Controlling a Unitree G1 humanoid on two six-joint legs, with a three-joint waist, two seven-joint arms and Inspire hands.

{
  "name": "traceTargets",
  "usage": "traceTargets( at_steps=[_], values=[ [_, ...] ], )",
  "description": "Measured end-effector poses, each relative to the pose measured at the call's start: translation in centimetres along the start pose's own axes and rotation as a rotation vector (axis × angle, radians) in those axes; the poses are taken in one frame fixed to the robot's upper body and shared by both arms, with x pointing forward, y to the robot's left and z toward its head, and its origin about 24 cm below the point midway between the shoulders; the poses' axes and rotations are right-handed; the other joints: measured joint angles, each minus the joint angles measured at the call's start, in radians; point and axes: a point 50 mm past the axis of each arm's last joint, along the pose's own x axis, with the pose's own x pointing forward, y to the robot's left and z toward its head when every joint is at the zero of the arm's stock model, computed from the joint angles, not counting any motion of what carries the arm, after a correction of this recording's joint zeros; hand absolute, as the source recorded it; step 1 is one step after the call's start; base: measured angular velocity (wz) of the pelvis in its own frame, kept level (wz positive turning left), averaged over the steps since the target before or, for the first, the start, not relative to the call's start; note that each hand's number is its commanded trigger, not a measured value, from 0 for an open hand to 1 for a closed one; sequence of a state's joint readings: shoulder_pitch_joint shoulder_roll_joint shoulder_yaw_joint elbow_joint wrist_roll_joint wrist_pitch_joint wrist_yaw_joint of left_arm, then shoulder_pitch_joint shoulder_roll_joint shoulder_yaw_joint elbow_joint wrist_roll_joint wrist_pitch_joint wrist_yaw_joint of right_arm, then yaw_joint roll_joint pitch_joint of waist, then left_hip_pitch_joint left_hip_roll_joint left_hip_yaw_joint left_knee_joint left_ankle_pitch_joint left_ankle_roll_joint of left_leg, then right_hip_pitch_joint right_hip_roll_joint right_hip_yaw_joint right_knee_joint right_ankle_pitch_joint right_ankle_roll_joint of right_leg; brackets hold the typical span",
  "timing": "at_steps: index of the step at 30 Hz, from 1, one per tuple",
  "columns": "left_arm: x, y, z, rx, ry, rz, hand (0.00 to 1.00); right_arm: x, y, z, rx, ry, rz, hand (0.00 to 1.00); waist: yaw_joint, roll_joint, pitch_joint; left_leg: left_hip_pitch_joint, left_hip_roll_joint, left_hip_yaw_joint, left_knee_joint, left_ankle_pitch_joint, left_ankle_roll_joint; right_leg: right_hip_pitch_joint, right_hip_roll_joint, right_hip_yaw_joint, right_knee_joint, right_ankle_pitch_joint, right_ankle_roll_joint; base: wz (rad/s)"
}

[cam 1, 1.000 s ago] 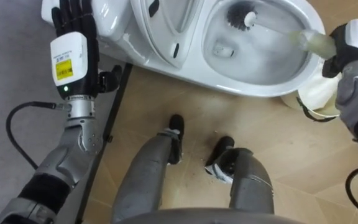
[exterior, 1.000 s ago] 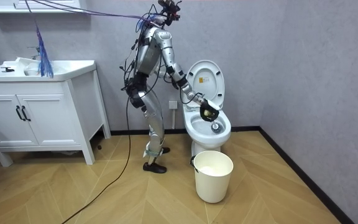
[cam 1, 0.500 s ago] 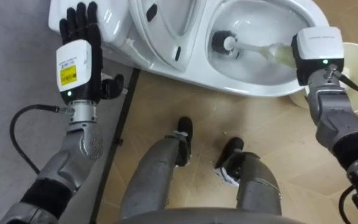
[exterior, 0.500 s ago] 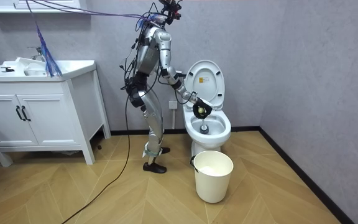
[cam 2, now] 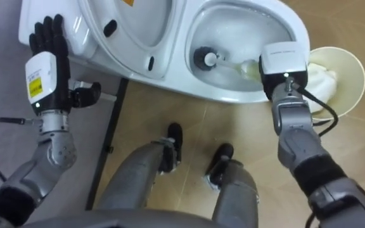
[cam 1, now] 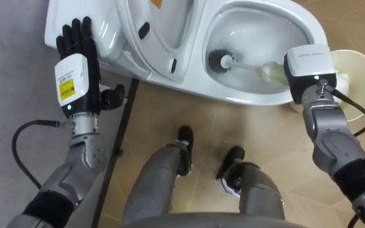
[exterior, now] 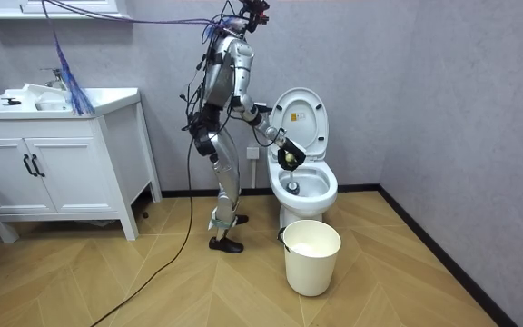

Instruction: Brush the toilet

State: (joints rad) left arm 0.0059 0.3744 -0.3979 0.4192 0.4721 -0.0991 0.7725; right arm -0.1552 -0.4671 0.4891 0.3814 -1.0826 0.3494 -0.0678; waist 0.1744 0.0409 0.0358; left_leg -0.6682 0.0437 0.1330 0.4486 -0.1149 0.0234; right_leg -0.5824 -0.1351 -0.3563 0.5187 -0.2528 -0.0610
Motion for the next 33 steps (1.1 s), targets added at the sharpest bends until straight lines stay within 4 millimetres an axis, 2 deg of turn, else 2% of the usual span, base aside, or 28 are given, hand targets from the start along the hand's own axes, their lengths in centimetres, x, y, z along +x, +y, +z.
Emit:
traceTargets(
  at_steps=[3,5,7,9,11,14,15,16,17,20,26,29,33],
  values=[
    [-0.3,-0.2,-0.6,0.002,0.018,-0.020,0.00,-0.7,1.1,0.0,-0.006,-0.005,0.057,1.00,-0.016,-0.014,-0.0005,0.036,-0.005,-0.002,0.000,-0.001,-0.001,0.041,-0.002,-0.002,-0.002,-0.007,0.004,0.06],
    [-0.3,-0.2,-1.2,0.012,0.032,-0.032,0.00,-1.1,1.5,0.2,-0.003,-0.011,0.085,1.00,-0.027,-0.030,-0.0008,0.060,-0.005,-0.001,-0.002,-0.001,-0.001,0.064,-0.002,0.000,-0.003,-0.012,0.005,0.04],
    [-0.4,-0.1,-2.1,0.030,0.049,-0.053,0.00,-1.6,2.2,0.6,0.002,-0.041,0.128,1.00,-0.031,-0.057,0.0003,0.107,-0.003,0.001,-0.006,-0.006,-0.008,0.106,-0.001,0.002,-0.004,-0.019,0.002,-0.04],
    [-0.4,-0.2,-2.6,0.041,0.062,-0.076,0.00,-2.0,2.9,0.5,-0.002,-0.058,0.165,1.00,-0.033,-0.067,0.0006,0.144,0.000,-0.001,-0.007,-0.012,-0.011,0.148,0.004,-0.001,-0.015,-0.024,0.003,-0.04],
    [-0.7,-0.4,-3.2,0.054,0.079,-0.093,0.00,-2.6,3.9,0.6,-0.001,-0.070,0.202,1.00,-0.034,-0.078,-0.0038,0.183,0.009,0.000,-0.021,-0.023,-0.017,0.188,0.019,0.002,-0.039,-0.022,0.002,-0.09],
    [-1.8,-0.6,-4.5,0.095,0.123,-0.139,0.00,-4.7,6.4,0.5,-0.006,-0.069,0.281,1.00,-0.031,-0.092,-0.0132,0.273,0.015,0.004,-0.055,-0.031,-0.026,0.278,0.041,0.019,-0.091,-0.012,0.007,-0.11],
    [-2.1,-0.7,-4.8,0.097,0.135,-0.150,0.00,-5.1,6.8,0.5,-0.011,-0.073,0.292,1.00,-0.031,-0.094,-0.0155,0.286,0.015,0.004,-0.059,-0.034,-0.028,0.291,0.043,0.022,-0.095,-0.012,0.007,-0.14],
    [-2.9,-0.7,-5.3,0.097,0.164,-0.168,0.00,-5.9,7.6,0.4,-0.008,-0.073,0.318,1.00,-0.032,-0.095,-0.0283,0.309,0.016,0.004,-0.070,-0.041,-0.031,0.313,0.046,0.025,-0.107,-0.012,0.008,-0.14],
    [-3.3,-0.7,-5.6,0.095,0.179,-0.178,0.00,-6.3,8.1,0.4,-0.004,-0.070,0.334,1.00,-0.032,-0.097,-0.0308,0.328,0.015,0.004,-0.075,-0.042,-0.033,0.329,0.046,0.025,-0.114,-0.012,0.008,-0.17],
    [-5.1,-1.1,-6.7,0.092,0.255,-0.225,0.00,-8.6,11.4,-0.2,0.028,-0.017,0.453,1.00,-0.032,-0.094,-0.0363,0.434,0.014,0.005,-0.119,-0.051,-0.044,0.431,0.062,0.032,-0.180,-0.009,0.013,-0.12],
    [-7.9,-1.1,-8.0,0.070,0.380,-0.213,0.00,-11.6,14.5,-0.1,0.124,0.051,0.571,1.00,-0.033,-0.094,-0.0378,0.550,0.009,-0.002,-0.156,-0.055,-0.051,0.556,0.074,0.049,-0.261,-0.008,0.015,-0.15],
    [-9.3,-0.8,-8.8,0.075,0.434,-0.208,0.00,-13.0,15.9,-0.3,0.185,0.095,0.624,1.00,-0.037,-0.095,-0.0406,0.610,0.003,-0.022,-0.188,-0.055,-0.051,0.622,0.082,0.052,-0.305,-0.006,0.019,-0.06],
    [-12.2,0.2,-10.7,0.118,0.553,-0.206,0.00,-14.8,18.0,-0.3,0.342,0.187,0.732,1.00,-0.048,-0.095,-0.0426,0.695,0.003,-0.029,-0.240,-0.055,-0.052,0.696,0.088,0.051,-0.317,-0.005,0.019,-0.07]
  ],
)
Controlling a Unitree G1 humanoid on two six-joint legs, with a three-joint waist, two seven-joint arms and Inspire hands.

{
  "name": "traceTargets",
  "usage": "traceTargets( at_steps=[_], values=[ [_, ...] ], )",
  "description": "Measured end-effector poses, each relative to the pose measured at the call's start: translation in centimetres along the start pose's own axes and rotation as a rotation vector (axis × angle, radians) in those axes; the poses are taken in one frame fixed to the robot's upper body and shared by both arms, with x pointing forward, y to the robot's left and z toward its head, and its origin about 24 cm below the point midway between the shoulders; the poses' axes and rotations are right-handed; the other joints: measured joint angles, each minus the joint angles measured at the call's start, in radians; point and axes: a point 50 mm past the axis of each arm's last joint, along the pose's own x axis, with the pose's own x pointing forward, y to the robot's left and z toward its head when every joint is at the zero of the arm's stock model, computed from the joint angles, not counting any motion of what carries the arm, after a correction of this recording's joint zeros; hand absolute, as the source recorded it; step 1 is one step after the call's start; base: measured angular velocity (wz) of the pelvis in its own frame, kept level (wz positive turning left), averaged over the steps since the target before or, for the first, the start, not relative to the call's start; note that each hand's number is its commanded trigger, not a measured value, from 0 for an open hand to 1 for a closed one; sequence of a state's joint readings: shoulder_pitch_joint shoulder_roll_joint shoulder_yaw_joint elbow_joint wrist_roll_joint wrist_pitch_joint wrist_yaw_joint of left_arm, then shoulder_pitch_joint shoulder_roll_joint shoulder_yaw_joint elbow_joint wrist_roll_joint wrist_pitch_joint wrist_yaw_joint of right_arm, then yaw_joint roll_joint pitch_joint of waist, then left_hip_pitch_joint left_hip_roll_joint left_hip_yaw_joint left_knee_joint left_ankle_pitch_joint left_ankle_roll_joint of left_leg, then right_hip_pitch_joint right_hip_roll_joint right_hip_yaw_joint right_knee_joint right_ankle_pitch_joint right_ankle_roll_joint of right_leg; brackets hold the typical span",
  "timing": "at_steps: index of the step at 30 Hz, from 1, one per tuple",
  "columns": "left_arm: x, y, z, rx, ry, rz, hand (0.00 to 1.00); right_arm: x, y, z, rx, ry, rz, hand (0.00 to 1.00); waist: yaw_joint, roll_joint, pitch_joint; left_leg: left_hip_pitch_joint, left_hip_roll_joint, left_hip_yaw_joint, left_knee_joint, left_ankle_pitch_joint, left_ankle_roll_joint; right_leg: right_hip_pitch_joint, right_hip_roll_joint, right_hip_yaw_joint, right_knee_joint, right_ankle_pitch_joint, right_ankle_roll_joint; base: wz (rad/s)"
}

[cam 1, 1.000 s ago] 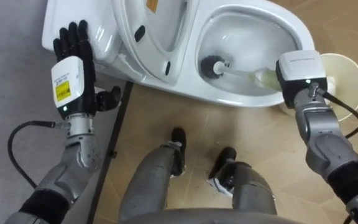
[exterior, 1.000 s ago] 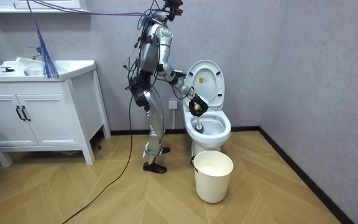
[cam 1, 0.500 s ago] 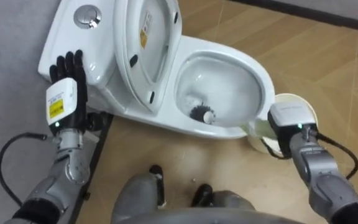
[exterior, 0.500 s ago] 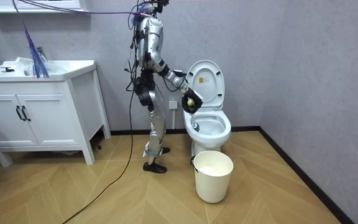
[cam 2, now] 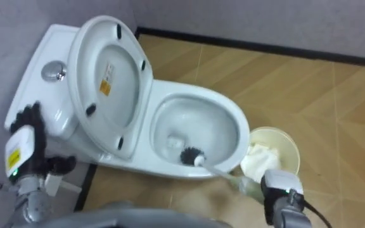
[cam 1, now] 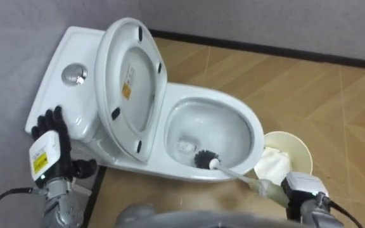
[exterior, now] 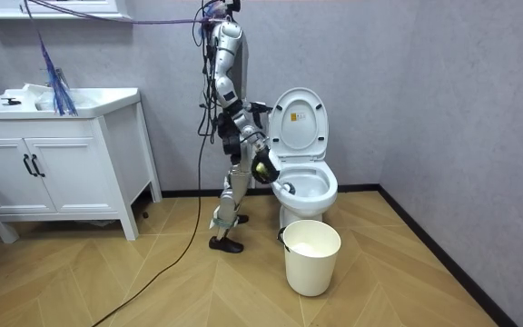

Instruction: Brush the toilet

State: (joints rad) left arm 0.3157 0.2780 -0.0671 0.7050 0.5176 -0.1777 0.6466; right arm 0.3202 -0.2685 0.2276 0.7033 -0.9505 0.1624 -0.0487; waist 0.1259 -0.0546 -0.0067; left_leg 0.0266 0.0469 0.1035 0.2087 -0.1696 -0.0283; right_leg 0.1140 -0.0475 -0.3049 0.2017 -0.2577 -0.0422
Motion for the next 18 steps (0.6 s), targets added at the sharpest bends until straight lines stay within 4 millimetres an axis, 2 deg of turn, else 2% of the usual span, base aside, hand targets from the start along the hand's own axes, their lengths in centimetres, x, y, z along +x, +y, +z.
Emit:
traceTargets(
  at_steps=[5,6,12,15,16,17,18],
  values=[
    [-1.2,-0.3,-1.4,-0.054,0.118,0.029,0.00,-0.4,2.0,-1.2,0.253,0.079,0.087,1.00,-0.012,0.006,-0.0031,0.073,-0.004,-0.002,-0.050,0.001,-0.001,0.062,0.002,0.004,-0.018,0.000,0.000,0.04],
    [-1.6,-0.6,-2.1,-0.050,0.166,0.021,0.00,-0.4,2.4,-1.4,0.302,0.096,0.098,1.00,-0.012,0.006,-0.0036,0.089,-0.005,-0.001,-0.062,0.001,-0.001,0.071,0.002,0.005,-0.020,0.000,0.000,0.00],
    [-2.7,-0.8,-3.9,-0.118,0.329,0.022,0.00,-0.6,3.2,-2.4,0.535,0.167,0.109,1.00,-0.013,0.008,-0.0062,0.128,-0.007,-0.007,-0.089,0.001,-0.001,0.094,0.002,0.002,-0.012,0.007,0.012,0.02],
    [-5.1,-2.3,-6.6,-0.120,0.532,-0.116,0.00,-0.5,3.3,-2.4,0.700,0.193,0.065,1.00,-0.034,0.005,-0.0057,0.157,-0.002,-0.044,-0.098,0.001,0.000,0.090,0.002,-0.006,0.031,0.007,0.014,0.04],
    [-6.3,-3.0,-7.4,-0.138,0.613,-0.157,0.00,-0.5,3.4,-2.6,0.770,0.208,0.045,1.00,-0.047,0.030,0.0021,0.173,0.035,-0.116,-0.111,0.003,0.000,0.039,0.010,-0.017,0.128,-0.013,0.040,-0.07],
    [-7.3,-3.1,-8.3,-0.171,0.689,-0.157,0.00,-0.5,3.5,-2.1,0.823,0.197,0.034,1.00,-0.045,0.035,-0.0013,0.174,0.052,-0.199,-0.107,0.002,-0.001,-0.019,0.021,0.004,0.093,-0.031,0.046,-0.26],
    [-7.9,-3.1,-8.9,-0.196,0.736,-0.147,0.00,-0.4,3.4,-1.8,0.832,0.180,0.025,1.00,-0.042,0.024,0.0018,0.170,0.053,-0.207,-0.099,-0.003,-0.009,-0.052,0.012,0.012,0.042,-0.016,0.039,-0.20]
  ],
)
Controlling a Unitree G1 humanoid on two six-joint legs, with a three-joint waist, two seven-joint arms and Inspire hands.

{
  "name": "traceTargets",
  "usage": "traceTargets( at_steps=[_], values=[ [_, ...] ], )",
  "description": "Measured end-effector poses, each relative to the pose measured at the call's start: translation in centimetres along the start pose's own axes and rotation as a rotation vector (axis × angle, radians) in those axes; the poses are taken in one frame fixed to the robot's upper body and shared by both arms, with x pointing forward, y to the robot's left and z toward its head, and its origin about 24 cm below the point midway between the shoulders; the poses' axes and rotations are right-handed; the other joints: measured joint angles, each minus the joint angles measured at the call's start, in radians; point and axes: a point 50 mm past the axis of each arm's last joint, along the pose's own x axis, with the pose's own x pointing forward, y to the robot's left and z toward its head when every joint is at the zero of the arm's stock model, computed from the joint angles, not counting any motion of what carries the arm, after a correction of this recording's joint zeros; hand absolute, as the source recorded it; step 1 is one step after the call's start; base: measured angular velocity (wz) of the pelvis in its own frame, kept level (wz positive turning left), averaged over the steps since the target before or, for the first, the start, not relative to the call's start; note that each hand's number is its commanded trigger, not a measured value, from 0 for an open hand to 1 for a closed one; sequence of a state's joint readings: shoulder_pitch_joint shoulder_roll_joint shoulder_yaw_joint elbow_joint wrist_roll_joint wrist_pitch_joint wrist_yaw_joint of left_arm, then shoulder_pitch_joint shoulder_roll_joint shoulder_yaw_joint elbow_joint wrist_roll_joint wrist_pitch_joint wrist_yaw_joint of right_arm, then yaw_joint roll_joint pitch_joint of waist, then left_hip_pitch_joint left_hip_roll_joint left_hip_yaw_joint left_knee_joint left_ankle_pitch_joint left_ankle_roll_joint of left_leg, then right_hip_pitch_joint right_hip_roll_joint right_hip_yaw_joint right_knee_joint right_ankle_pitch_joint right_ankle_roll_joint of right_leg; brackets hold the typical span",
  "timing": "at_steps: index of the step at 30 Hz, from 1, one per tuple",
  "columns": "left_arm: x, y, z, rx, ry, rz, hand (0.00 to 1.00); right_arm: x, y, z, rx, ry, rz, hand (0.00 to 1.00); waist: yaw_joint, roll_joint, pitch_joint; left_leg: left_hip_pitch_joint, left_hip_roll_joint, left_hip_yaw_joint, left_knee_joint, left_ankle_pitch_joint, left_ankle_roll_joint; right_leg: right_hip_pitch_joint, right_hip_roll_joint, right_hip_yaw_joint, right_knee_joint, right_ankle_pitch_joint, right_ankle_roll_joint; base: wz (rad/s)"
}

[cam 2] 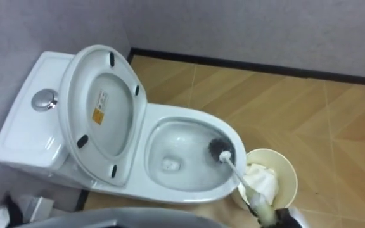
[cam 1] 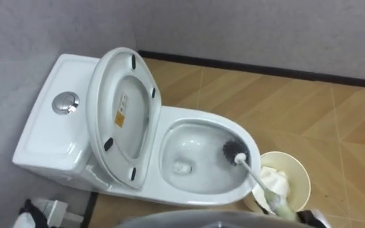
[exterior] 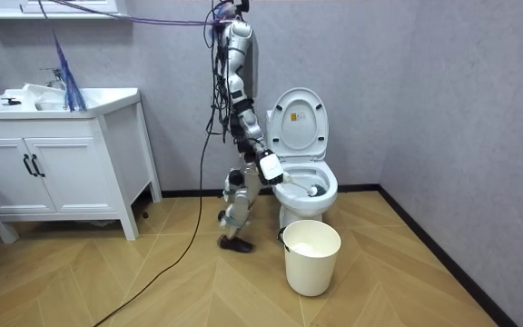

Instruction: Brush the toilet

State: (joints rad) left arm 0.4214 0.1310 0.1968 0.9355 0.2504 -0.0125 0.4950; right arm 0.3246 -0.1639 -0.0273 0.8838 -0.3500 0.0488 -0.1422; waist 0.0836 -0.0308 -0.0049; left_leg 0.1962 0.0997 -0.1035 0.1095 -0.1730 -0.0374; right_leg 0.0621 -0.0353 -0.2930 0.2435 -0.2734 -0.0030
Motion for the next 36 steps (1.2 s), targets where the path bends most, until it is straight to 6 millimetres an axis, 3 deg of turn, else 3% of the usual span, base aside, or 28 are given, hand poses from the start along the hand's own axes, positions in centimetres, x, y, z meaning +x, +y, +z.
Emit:
traceTargets(
  at_steps=[1,2,3,4,7,12,16,26,36],
  values=[
    [-0.2,-0.1,-1.2,-0.060,0.088,-0.003,0.00,-0.2,0.2,0.0,0.014,-0.010,-0.015,1.00,-0.025,-0.001,0.0003,-0.010,0.024,0.005,0.026,-0.028,-0.046,-0.004,0.004,-0.022,-0.001,0.069,-0.031,0.11],
    [-0.2,0.0,-1.8,-0.083,0.118,0.004,0.00,-0.3,0.5,-0.3,0.026,0.000,-0.016,1.00,-0.032,0.002,0.0046,-0.013,0.024,0.028,0.032,-0.029,-0.047,0.011,0.004,-0.020,-0.001,0.069,-0.031,0.52],
    [-0.1,0.0,-1.8,-0.127,0.145,0.003,0.00,-0.5,0.8,-1.0,0.048,0.024,-0.017,1.00,-0.050,-0.013,0.0154,-0.011,0.021,0.083,0.035,-0.030,-0.044,0.030,0.005,-0.016,-0.009,0.069,-0.031,0.65],
    [-0.1,-0.3,-1.6,-0.162,0.162,-0.003,0.00,-0.5,0.7,-1.2,0.067,0.033,-0.027,1.00,-0.060,-0.005,0.0163,-0.009,0.020,0.124,0.032,-0.030,-0.045,0.035,0.005,0.017,-0.013,0.068,-0.029,0.56],
    [0.2,-0.4,-0.5,-0.239,0.160,-0.002,0.00,-0.3,0.3,-0.8,0.105,0.017,-0.059,1.00,-0.052,0.007,0.0129,-0.012,0.003,0.186,0.020,-0.034,-0.039,0.016,0.001,0.070,-0.019,0.061,-0.006,0.11],
    [0.4,-0.5,-0.2,-0.253,0.158,-0.001,0.00,-0.2,-0.4,-0.6,0.126,0.003,-0.125,1.00,-0.054,0.026,0.0096,-0.020,-0.019,0.222,0.022,-0.046,-0.018,-0.019,-0.013,0.104,0.016,0.052,0.017,-0.07],
    [0.4,-0.4,-0.3,-0.256,0.164,0.000,0.00,-0.3,-0.5,-0.8,0.127,0.003,-0.143,1.00,-0.067,0.028,0.0068,-0.026,-0.026,0.251,0.020,-0.054,-0.005,-0.044,-0.017,0.132,0.040,0.056,0.024,-0.23],
    [0.6,-0.6,0.8,-0.256,0.133,-0.008,0.00,-0.4,-0.4,-1.1,0.128,0.007,-0.174,1.00,-0.081,0.039,-0.0016,-0.008,-0.025,0.294,0.017,-0.056,-0.003,-0.048,-0.006,0.177,0.032,0.068,0.024,-0.13],
    [0.8,-1.1,2.5,-0.224,0.072,-0.045,0.00,-0.3,-0.6,-0.4,0.096,-0.028,-0.208,1.00,-0.082,0.036,-0.0001,-0.007,-0.025,0.323,0.017,-0.056,-0.003,-0.068,-0.001,0.208,0.048,0.067,0.024,-0.07]
  ],
)
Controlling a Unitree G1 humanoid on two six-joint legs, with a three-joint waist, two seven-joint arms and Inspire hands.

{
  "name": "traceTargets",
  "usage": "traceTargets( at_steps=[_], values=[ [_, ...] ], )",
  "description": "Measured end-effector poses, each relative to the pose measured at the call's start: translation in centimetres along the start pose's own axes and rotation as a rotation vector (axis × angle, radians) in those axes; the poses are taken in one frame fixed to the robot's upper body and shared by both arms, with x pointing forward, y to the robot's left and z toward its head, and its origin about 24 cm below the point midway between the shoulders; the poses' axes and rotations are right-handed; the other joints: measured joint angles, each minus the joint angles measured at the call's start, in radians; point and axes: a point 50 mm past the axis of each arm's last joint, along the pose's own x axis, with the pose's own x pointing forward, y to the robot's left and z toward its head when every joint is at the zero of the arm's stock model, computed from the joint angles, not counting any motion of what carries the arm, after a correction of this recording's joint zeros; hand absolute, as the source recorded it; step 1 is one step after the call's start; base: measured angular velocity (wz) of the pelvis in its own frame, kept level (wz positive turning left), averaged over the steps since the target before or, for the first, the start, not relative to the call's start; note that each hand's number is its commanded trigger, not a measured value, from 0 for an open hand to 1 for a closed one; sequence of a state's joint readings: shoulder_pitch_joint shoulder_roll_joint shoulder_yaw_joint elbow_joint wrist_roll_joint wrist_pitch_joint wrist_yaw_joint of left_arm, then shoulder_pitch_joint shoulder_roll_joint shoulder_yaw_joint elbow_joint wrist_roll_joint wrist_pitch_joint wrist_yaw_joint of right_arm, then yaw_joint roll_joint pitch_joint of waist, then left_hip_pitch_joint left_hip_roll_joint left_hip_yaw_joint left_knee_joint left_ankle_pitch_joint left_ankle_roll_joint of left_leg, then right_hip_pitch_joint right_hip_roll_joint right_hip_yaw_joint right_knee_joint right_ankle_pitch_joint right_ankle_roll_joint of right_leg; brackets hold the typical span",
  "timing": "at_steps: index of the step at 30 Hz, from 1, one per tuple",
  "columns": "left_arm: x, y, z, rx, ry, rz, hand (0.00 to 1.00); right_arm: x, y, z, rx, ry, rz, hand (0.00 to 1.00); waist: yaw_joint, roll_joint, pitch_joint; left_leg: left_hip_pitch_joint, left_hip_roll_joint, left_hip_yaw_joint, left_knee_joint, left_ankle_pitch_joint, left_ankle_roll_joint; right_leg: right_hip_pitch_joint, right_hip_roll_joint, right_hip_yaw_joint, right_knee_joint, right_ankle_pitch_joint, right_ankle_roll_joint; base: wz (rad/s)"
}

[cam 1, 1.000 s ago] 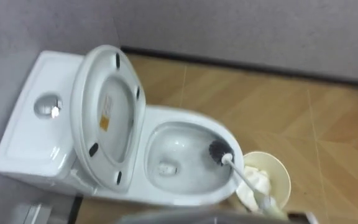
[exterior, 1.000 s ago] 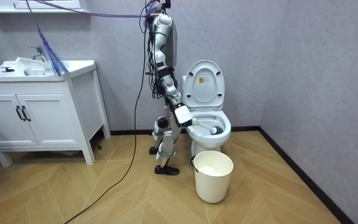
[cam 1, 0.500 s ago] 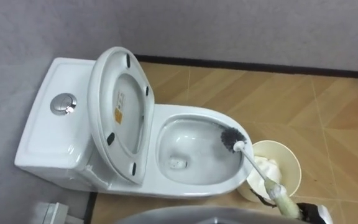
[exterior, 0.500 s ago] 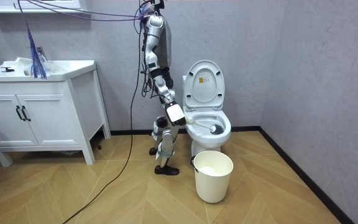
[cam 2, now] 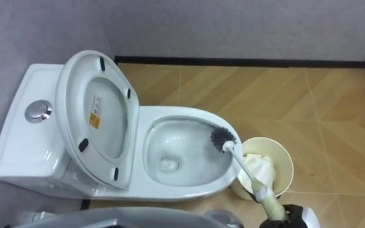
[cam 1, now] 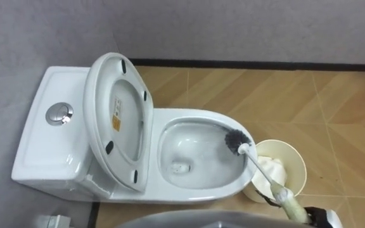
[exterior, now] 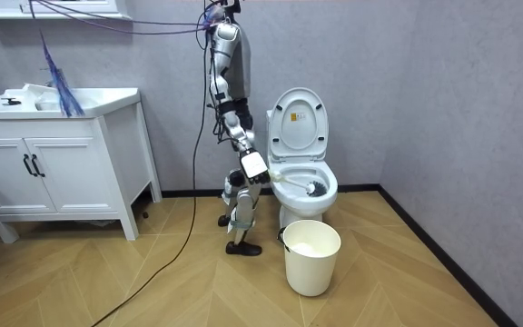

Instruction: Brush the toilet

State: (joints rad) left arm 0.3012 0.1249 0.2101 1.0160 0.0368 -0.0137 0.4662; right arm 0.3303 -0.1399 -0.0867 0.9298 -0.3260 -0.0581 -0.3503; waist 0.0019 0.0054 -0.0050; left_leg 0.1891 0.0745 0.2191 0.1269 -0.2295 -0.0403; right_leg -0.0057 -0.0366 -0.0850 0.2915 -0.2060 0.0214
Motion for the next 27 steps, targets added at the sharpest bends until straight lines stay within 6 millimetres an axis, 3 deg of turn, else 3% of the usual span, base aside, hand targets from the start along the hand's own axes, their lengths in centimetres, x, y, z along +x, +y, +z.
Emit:
traceTargets(
  at_steps=[8,12,27],
  values=[
    [-0.2,-0.7,0.5,0.031,-0.044,-0.049,0.00,0.0,-0.2,0.5,-0.017,-0.053,-0.043,1.00,-0.027,0.001,0.0016,-0.002,0.003,0.017,-0.008,-0.004,-0.001,-0.011,0.006,0.009,0.001,0.002,-0.001,-0.07],
    [0.0,-1.0,1.2,0.038,-0.063,-0.082,0.00,0.0,-0.2,0.7,-0.010,-0.064,-0.050,1.00,-0.028,-0.008,0.0079,-0.004,0.002,0.024,-0.008,-0.004,-0.001,-0.014,0.006,0.015,-0.003,0.002,-0.001,-0.04],
    [-0.2,-1.5,1.5,0.073,-0.086,-0.130,0.00,-0.3,0.4,0.5,0.006,-0.050,-0.064,1.00,-0.035,-0.002,0.0088,-0.001,0.002,0.030,-0.001,-0.004,-0.001,-0.011,0.007,0.021,-0.021,0.005,0.002,-0.01]
  ],
)
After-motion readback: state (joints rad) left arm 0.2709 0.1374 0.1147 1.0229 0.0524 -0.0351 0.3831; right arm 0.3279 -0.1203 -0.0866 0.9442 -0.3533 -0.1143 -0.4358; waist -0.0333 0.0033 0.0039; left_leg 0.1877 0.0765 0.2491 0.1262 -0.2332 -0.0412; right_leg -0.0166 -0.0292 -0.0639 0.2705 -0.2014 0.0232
